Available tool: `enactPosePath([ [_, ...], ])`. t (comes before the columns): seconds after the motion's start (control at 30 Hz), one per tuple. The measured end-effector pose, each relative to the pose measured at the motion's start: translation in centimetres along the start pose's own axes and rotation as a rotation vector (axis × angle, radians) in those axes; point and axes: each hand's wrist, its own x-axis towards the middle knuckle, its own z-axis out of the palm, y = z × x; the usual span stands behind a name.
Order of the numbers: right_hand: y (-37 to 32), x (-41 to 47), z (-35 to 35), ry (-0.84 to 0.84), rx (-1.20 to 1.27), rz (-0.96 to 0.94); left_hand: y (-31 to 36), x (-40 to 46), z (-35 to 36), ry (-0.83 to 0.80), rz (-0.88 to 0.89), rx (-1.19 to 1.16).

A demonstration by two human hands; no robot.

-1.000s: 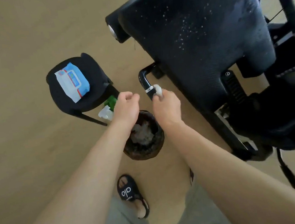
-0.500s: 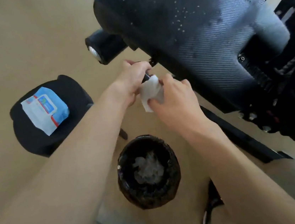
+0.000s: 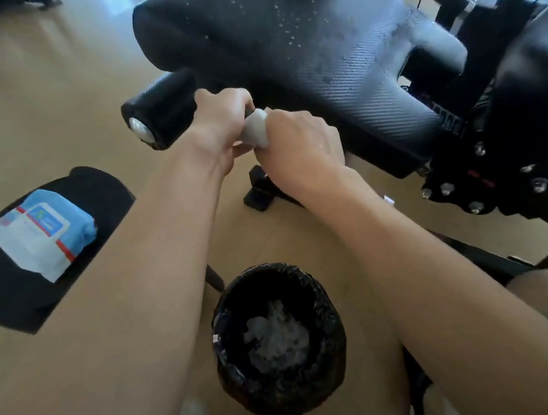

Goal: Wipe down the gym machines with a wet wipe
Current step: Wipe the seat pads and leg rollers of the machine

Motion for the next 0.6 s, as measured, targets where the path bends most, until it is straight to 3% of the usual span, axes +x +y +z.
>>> enactPosePath([
  [0.17,3.8,-4.1,0.2,0.066,-0.1,0.023,-0.1,0.3,-0.3,-0.036,0.011,-0.033],
  [0.33,7.8,-8.6,-0.1,0.0,-0.167,0.102,-0.5,0.6,0.0,0.014,0.043,-0.039],
  [0.43,7.8,-7.6,-0.6,-0.099,-0.131,0.112,-0.5,0.7,0.3,0.039,0.043,-0.032],
  [0.6,4.5,-1.1,-2.3,-0.429,0.24,0.095,-0.4,0.8,0.3,0.056,0.048,-0.021],
])
